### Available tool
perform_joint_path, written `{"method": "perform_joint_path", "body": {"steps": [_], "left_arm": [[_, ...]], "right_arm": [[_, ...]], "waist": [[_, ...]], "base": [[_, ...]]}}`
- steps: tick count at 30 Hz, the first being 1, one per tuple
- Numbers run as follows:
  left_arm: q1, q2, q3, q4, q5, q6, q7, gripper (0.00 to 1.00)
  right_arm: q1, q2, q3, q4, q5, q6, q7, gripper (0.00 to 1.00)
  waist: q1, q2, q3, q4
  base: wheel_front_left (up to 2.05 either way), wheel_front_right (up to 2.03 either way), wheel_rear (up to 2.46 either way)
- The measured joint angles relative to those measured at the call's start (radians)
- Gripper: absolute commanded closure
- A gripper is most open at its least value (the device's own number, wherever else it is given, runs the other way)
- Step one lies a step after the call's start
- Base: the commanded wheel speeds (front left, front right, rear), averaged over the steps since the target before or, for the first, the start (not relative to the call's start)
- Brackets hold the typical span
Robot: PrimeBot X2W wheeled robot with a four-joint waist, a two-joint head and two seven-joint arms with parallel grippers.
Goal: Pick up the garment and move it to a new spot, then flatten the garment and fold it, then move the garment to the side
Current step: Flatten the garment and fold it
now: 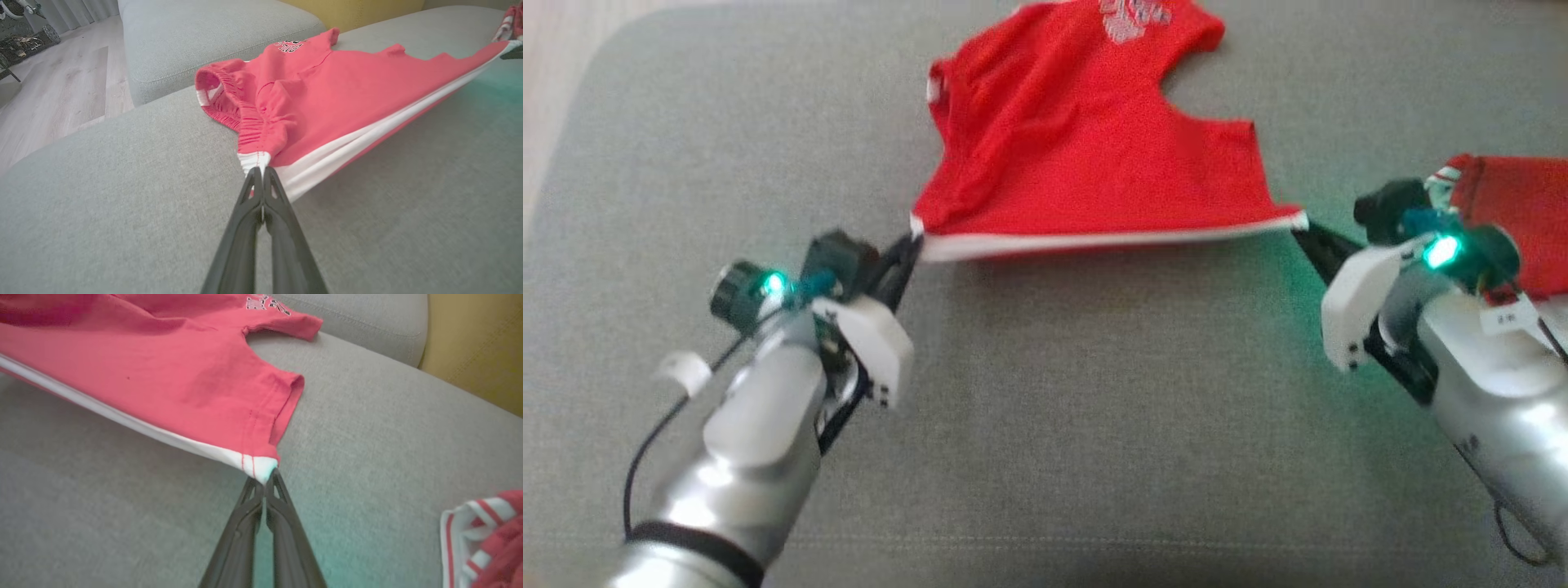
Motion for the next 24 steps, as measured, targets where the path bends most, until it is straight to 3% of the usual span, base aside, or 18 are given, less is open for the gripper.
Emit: {"method": "perform_joint_path", "body": {"steps": [18,24], "left_arm": [[0.275,0.026,-0.061,-0.105,-0.002,-0.003,0.000,1.00],[0.415,0.043,-0.094,-0.196,-0.039,-0.003,0.025,1.00]], "right_arm": [[0.144,-0.227,0.257,-0.267,0.255,0.000,0.216,1.00],[0.201,-0.351,0.322,-0.427,0.373,0.000,0.336,1.00]], "waist": [[0.0000,0.0000,-0.173,-0.014],[0.0000,0.0000,-0.237,-0.023]], "base": [[0.00,0.00,0.00],[0.00,0.00,0.00]]}}
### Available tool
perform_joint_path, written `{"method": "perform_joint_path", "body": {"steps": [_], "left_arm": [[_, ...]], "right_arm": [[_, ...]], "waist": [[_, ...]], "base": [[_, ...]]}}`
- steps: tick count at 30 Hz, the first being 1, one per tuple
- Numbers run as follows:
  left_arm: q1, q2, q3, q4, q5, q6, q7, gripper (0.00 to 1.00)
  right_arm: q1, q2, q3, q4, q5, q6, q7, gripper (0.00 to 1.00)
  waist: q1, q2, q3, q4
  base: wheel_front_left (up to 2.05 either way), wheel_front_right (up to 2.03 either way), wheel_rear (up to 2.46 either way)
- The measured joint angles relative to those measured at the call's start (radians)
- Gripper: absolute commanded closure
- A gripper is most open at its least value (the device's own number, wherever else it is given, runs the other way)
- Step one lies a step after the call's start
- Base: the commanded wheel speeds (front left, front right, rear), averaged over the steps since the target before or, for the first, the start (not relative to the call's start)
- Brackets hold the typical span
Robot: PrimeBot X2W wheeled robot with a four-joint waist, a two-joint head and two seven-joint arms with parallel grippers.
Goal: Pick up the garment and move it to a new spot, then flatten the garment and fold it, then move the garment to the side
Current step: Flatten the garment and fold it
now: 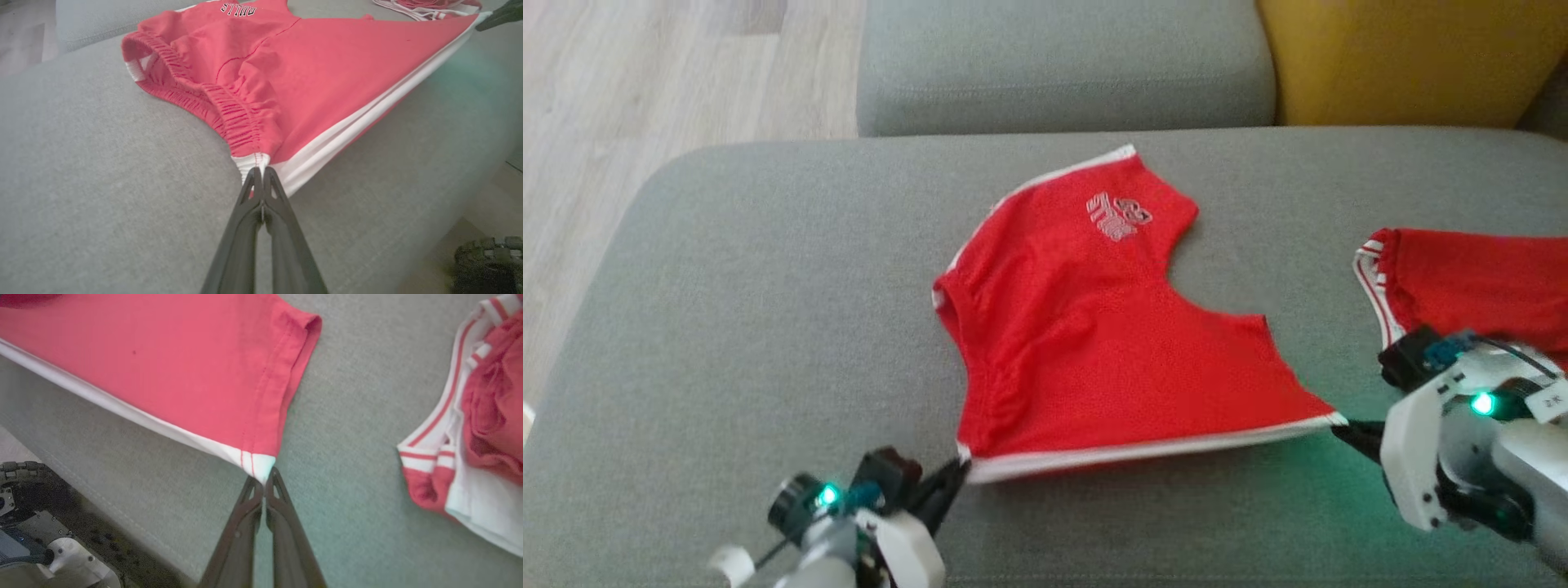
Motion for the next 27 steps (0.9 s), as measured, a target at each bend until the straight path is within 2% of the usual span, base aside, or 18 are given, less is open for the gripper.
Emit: {"method": "perform_joint_path", "body": {"steps": [8,15,21,27], "left_arm": [[0.168,0.067,-0.014,-0.209,-0.058,0.003,0.105,1.00],[0.284,0.164,-0.015,-0.466,-0.085,0.047,0.202,1.00],[0.246,0.183,0.030,-0.588,-0.086,0.086,0.242,1.00],[0.141,0.178,0.046,-0.602,-0.086,0.096,0.260,1.00]], "right_arm": [[0.049,-0.148,0.031,-0.194,0.091,0.000,0.127,1.00],[0.060,-0.258,0.020,-0.335,0.127,0.000,0.189,1.00],[0.001,-0.259,-0.061,-0.348,0.132,0.000,0.202,1.00],[-0.112,-0.187,-0.131,-0.292,0.116,0.000,0.234,1.00]], "waist": [[0.0000,0.0000,-0.049,0.000],[0.0000,0.0000,-0.068,0.014],[0.0000,0.0000,-0.049,0.033],[0.0000,0.0000,-0.009,0.060]], "base": [[0.00,0.00,0.00],[0.00,0.00,0.00],[0.00,0.00,0.00],[0.00,0.00,0.00]]}}
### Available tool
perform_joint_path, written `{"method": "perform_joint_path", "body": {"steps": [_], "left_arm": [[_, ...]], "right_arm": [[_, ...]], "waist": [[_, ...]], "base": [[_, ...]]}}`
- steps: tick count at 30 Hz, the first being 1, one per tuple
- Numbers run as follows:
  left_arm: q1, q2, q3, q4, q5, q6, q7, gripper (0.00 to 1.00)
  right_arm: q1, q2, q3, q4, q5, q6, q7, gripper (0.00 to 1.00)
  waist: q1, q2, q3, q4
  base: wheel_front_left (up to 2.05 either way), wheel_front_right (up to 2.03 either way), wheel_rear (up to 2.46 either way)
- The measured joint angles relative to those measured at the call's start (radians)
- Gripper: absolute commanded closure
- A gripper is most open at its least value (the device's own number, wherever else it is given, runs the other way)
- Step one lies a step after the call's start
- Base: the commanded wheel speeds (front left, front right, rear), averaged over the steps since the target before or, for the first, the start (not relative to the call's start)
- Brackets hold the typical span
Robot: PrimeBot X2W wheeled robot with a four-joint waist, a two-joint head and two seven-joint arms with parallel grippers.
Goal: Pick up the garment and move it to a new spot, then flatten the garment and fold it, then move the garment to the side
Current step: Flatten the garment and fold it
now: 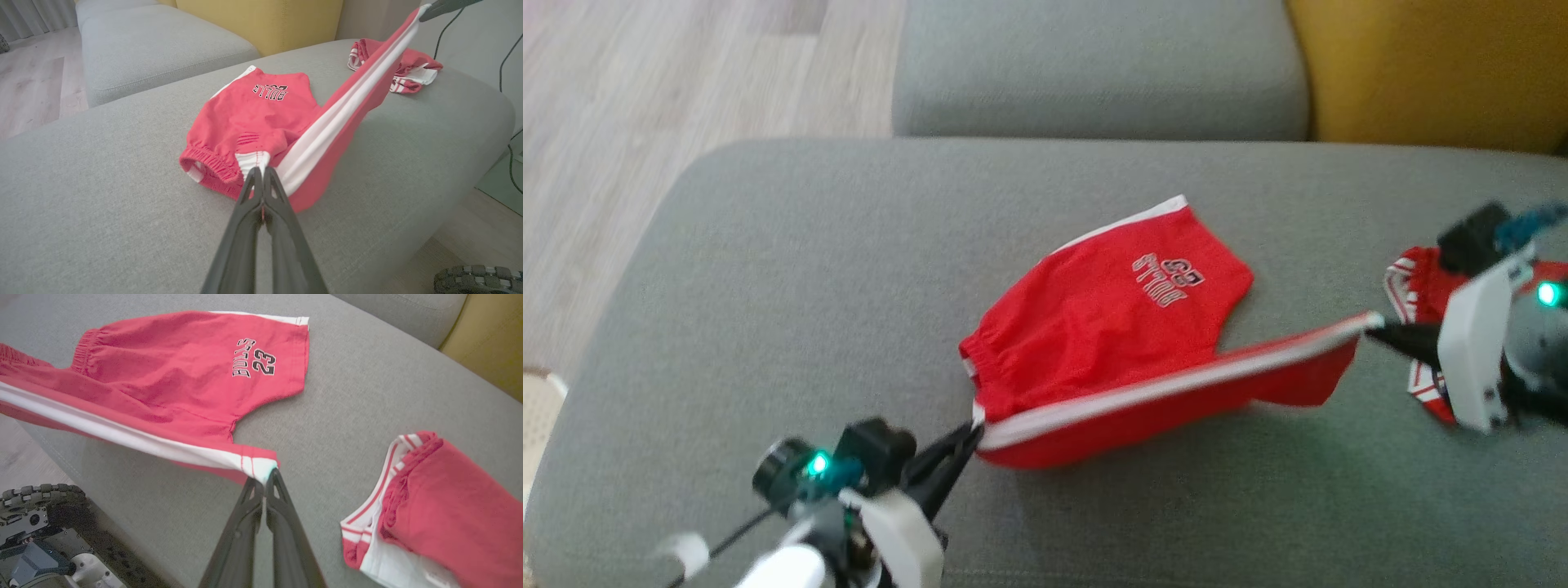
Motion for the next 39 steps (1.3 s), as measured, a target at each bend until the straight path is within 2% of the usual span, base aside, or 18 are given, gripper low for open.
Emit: {"method": "perform_joint_path", "body": {"steps": [4,12,18,26,38,39], "left_arm": [[-0.067,-0.022,0.001,0.022,0.000,-0.010,0.007,1.00],[-0.243,-0.108,0.001,0.142,0.011,-0.035,-0.030,1.00],[-0.373,-0.169,-0.001,0.269,0.029,-0.044,-0.073,1.00],[-0.499,-0.231,-0.007,0.433,0.039,-0.061,-0.132,1.00],[-0.614,-0.297,-0.010,0.617,0.046,-0.067,-0.211,1.00],[-0.621,-0.301,-0.010,0.631,0.046,-0.070,-0.214,0.74]], "right_arm": [[-0.073,0.049,-0.026,0.064,-0.031,0.000,0.008,1.00],[-0.247,0.116,-0.052,0.190,-0.086,0.000,0.014,1.00],[-0.348,0.132,-0.002,0.258,-0.146,0.000,0.004,1.00],[-0.460,0.169,0.066,0.341,-0.170,0.000,-0.070,1.00],[-0.535,0.210,0.131,0.436,-0.129,0.000,-0.144,1.00],[-0.535,0.214,0.137,0.443,-0.126,0.000,-0.144,0.87]], "waist": [[0.0000,0.0000,0.041,0.020],[0.0000,0.0000,0.161,0.067],[0.0000,0.0000,0.248,0.110],[0.0001,0.0000,0.345,0.150],[0.0001,-0.0001,0.427,0.171],[0.0001,-0.0001,0.432,0.171]], "base": [[0.00,0.00,0.00],[0.00,0.00,0.00],[0.00,0.00,0.00],[0.00,0.00,0.00],[0.00,0.00,0.00],[0.00,0.00,0.00]]}}
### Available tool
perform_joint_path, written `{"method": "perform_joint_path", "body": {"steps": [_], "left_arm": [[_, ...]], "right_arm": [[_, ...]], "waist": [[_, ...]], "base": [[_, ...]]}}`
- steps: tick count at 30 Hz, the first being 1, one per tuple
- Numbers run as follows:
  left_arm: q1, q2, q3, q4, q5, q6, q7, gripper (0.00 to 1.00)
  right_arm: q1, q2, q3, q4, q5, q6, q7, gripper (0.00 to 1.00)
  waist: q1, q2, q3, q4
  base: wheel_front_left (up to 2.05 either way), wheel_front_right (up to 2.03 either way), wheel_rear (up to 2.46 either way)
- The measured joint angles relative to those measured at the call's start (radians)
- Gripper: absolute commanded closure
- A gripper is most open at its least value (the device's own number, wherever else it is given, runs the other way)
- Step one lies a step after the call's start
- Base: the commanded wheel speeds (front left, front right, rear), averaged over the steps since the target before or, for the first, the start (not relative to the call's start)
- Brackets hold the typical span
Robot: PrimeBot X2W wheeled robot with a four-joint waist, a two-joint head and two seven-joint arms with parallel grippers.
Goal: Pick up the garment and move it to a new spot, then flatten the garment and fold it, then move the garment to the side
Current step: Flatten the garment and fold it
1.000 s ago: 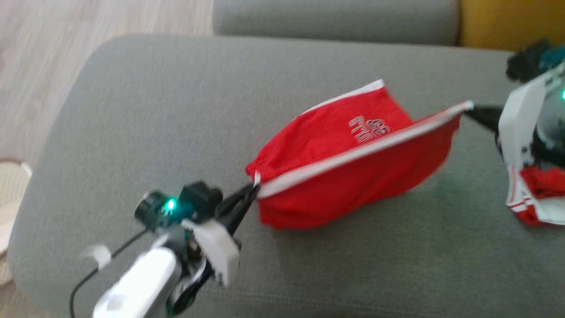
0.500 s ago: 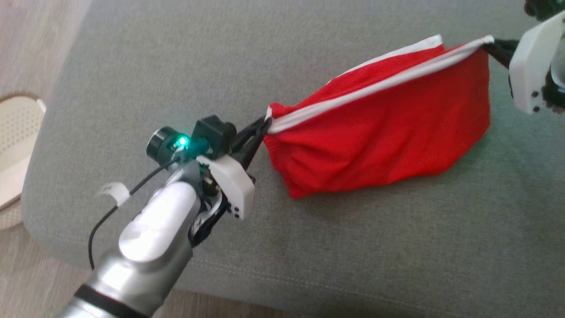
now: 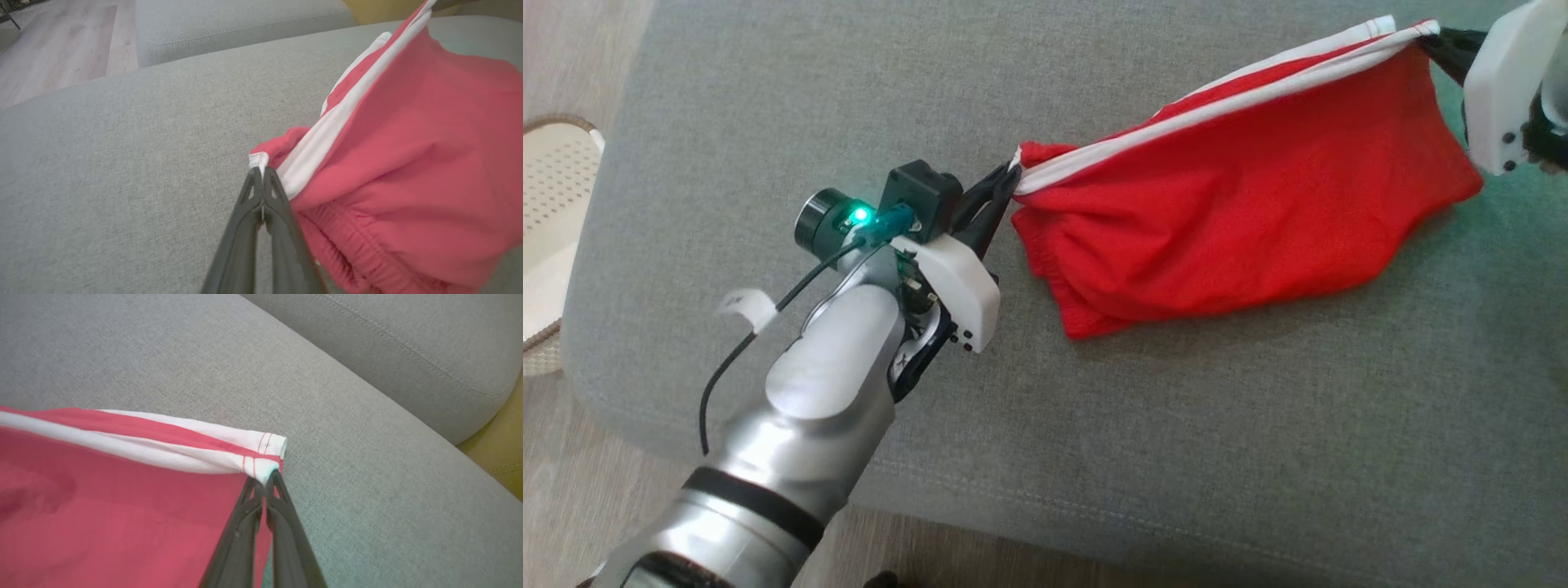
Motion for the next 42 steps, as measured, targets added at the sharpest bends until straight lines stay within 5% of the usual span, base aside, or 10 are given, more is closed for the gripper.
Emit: {"method": "perform_joint_path", "body": {"steps": [1,2,16,23,28,35,42], "left_arm": [[-0.006,-0.004,-0.001,0.015,0.000,0.000,0.000,0.00],[-0.012,-0.009,-0.003,0.031,0.000,-0.001,-0.006,0.00],[-0.019,-0.023,0.080,0.083,-0.039,0.046,-0.070,0.00],[0.158,0.006,0.222,-0.132,-0.056,0.120,-0.071,0.00],[0.304,0.016,0.293,-0.266,-0.054,0.156,-0.071,0.00],[0.529,0.038,0.353,-0.433,0.040,0.214,-0.071,0.00],[0.703,0.017,0.391,-0.519,0.087,0.221,-0.071,0.00]], "right_arm": [[-0.001,0.002,0.007,0.006,-0.001,0.000,-0.003,0.11],[-0.002,0.004,0.009,0.015,0.001,0.000,-0.019,0.00],[0.033,0.068,-0.023,0.169,0.058,0.000,-0.296,0.00],[0.168,0.124,-0.074,0.165,0.061,0.000,-0.584,0.00],[0.241,0.166,-0.158,0.163,0.024,0.000,-0.642,0.00],[0.456,0.214,-0.454,0.037,-0.163,0.000,-0.643,0.00],[0.748,0.273,-0.740,-0.113,-0.419,0.000,-0.643,0.00]], "waist": [[0.0000,0.0000,0.004,0.000],[0.0000,0.0000,0.008,0.001],[0.0000,0.0000,-0.063,-0.025],[0.0000,0.0000,-0.181,-0.063],[0.0000,0.0000,-0.262,-0.092],[-0.0001,0.0001,-0.371,-0.141],[-0.0001,0.0001,-0.423,-0.190]], "base": [[0.00,0.00,0.00],[0.00,0.00,0.00],[0.00,0.00,0.00],[0.00,0.00,0.00],[0.00,0.00,0.00],[0.00,0.00,0.00],[0.00,0.00,0.00]]}}
